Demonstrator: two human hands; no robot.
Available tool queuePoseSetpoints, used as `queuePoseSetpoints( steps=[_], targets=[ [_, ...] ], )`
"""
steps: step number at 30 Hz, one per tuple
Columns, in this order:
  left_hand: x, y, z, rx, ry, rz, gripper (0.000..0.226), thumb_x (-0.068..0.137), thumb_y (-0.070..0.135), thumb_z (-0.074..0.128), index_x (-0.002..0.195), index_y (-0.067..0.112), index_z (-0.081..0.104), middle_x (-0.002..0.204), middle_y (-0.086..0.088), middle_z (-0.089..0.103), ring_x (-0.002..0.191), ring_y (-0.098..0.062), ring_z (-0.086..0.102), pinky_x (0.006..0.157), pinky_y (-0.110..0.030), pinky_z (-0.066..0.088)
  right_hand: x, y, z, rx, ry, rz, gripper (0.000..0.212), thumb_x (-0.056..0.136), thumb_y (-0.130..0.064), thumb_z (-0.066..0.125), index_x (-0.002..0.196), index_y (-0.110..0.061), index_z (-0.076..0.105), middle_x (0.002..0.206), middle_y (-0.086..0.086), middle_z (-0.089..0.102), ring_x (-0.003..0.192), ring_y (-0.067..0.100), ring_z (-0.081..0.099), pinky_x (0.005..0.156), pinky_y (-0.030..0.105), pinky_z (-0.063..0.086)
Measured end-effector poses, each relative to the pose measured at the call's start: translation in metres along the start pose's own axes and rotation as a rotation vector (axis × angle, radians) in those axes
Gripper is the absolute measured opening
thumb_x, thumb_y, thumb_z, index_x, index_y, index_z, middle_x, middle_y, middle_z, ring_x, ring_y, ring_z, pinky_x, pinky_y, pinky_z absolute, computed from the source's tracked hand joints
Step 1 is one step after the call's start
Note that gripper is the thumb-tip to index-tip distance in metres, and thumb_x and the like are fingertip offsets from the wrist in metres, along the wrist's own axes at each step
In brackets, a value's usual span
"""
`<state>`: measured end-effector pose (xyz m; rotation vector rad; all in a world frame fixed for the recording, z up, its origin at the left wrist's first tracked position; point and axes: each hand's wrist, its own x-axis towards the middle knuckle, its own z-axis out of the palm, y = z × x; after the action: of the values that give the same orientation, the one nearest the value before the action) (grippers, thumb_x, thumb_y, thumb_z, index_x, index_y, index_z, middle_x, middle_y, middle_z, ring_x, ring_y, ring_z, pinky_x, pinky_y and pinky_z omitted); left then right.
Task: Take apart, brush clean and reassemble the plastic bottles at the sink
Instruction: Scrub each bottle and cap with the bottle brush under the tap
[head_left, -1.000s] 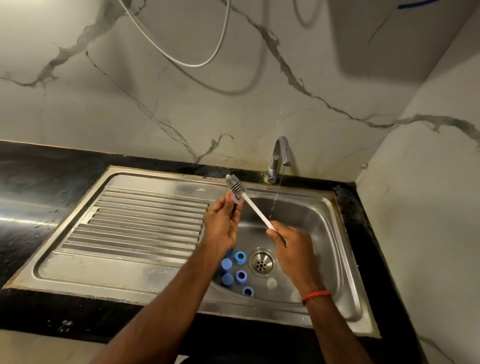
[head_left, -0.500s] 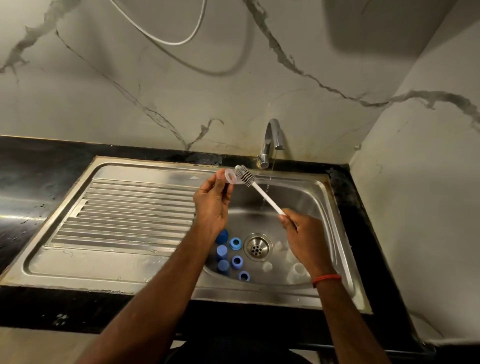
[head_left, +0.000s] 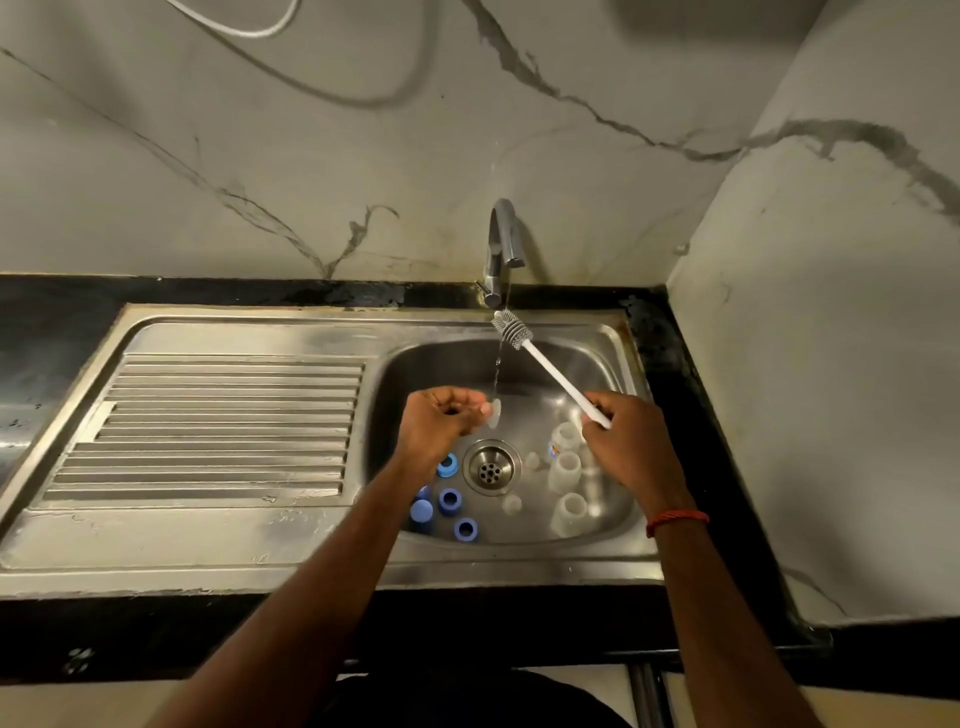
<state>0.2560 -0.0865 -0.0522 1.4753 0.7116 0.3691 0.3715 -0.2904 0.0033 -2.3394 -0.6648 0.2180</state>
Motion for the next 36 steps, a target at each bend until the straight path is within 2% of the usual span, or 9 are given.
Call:
queuePoseSetpoints(
  steps=[4, 6, 8, 12, 16, 19, 25, 31, 36],
  targets=[
    [0.005, -0.028, 0.011, 0.295, -0.171, -0.013, 0.021, 0.073, 0.008, 0.088, 0.092, 0.008, 0.08, 0.087, 0.001, 0.078, 0.082, -0.006, 0.074, 0.08, -0.02, 0.058, -0.003, 0.008, -0.001, 0.034, -0.022, -0.01, 0.022, 0.086, -0.004, 0.06, 0.088, -0.021, 0.073, 0.059, -0.017, 0.062, 0.062, 0.0, 0.061, 0.058, 0.019, 0.047],
    [0.008, -0.041, 0.02, 0.474, -0.25, 0.002, 0.019, 0.073, 0.008, 0.089, 0.089, 0.012, 0.081, 0.087, 0.006, 0.078, 0.078, -0.001, 0.072, 0.084, -0.022, 0.058, -0.003, 0.016, -0.001, 0.067, -0.037, 0.004, 0.023, 0.087, -0.002, 0.06, 0.092, -0.02, 0.074, 0.064, -0.017, 0.065, 0.062, -0.004, 0.062, 0.059, 0.014, 0.048],
    [0.01, -0.053, 0.032, 0.655, -0.324, 0.021, 0.018, 0.074, 0.008, 0.086, 0.091, 0.013, 0.081, 0.091, 0.004, 0.077, 0.074, 0.003, 0.065, 0.082, -0.014, 0.05, -0.003, 0.024, 0.0, 0.105, -0.055, 0.018, 0.026, 0.086, 0.001, 0.06, 0.096, -0.018, 0.075, 0.07, -0.017, 0.067, 0.063, -0.008, 0.063, 0.058, 0.007, 0.045],
    [0.017, -0.081, 0.051, 0.955, -0.494, -0.013, 0.029, 0.079, 0.015, 0.082, 0.107, 0.018, 0.078, 0.106, 0.001, 0.075, 0.092, -0.01, 0.066, 0.081, -0.013, 0.045, -0.003, 0.041, 0.006, 0.094, -0.047, -0.006, 0.028, 0.086, 0.0, 0.063, 0.1, -0.021, 0.075, 0.068, -0.024, 0.063, 0.069, -0.008, 0.062, 0.06, 0.005, 0.042],
    [0.021, -0.108, 0.062, 1.04, -0.552, -0.093, 0.03, 0.082, 0.015, 0.08, 0.112, 0.015, 0.075, 0.109, -0.001, 0.074, 0.1, -0.016, 0.067, 0.075, -0.012, 0.039, 0.0, 0.057, 0.011, 0.097, -0.061, 0.002, 0.032, 0.086, 0.0, 0.062, 0.105, -0.023, 0.076, 0.066, -0.033, 0.06, 0.071, -0.011, 0.062, 0.062, 0.004, 0.042],
    [0.023, -0.125, 0.067, 1.085, -0.559, -0.122, 0.028, 0.08, 0.016, 0.082, 0.108, 0.015, 0.076, 0.107, -0.002, 0.075, 0.099, -0.017, 0.068, 0.08, -0.02, 0.047, 0.004, 0.069, 0.015, 0.064, -0.077, -0.015, 0.03, 0.086, -0.005, 0.064, 0.105, -0.026, 0.075, 0.071, -0.021, 0.063, 0.07, 0.001, 0.063, 0.065, 0.018, 0.05],
    [0.026, -0.143, 0.08, 1.131, -0.541, -0.107, 0.026, 0.076, 0.02, 0.084, 0.1, 0.019, 0.076, 0.101, 0.0, 0.074, 0.095, -0.019, 0.069, 0.083, -0.029, 0.054, 0.014, 0.085, 0.024, 0.053, -0.108, -0.033, 0.026, 0.089, -0.008, 0.063, 0.109, -0.023, 0.073, 0.079, -0.017, 0.066, 0.069, -0.002, 0.059, 0.062, 0.004, 0.037],
    [0.03, -0.158, 0.088, 1.138, -0.59, -0.133, 0.026, 0.077, 0.013, 0.084, 0.102, 0.013, 0.075, 0.101, -0.003, 0.072, 0.091, -0.02, 0.068, 0.08, -0.028, 0.054, 0.022, 0.1, 0.033, 0.051, -0.131, -0.052, 0.028, 0.089, -0.012, 0.063, 0.115, -0.021, 0.072, 0.096, -0.004, 0.072, 0.084, 0.011, 0.065, 0.075, 0.023, 0.052],
    [0.035, -0.164, 0.094, 1.154, -0.644, -0.13, 0.029, 0.079, 0.015, 0.084, 0.106, 0.014, 0.073, 0.107, -0.002, 0.071, 0.093, -0.017, 0.066, 0.084, -0.028, 0.055, 0.023, 0.109, 0.036, 0.047, -0.156, -0.071, 0.028, 0.09, -0.013, 0.064, 0.116, -0.021, 0.071, 0.098, -0.004, 0.072, 0.085, 0.011, 0.064, 0.076, 0.023, 0.053]
  ],
)
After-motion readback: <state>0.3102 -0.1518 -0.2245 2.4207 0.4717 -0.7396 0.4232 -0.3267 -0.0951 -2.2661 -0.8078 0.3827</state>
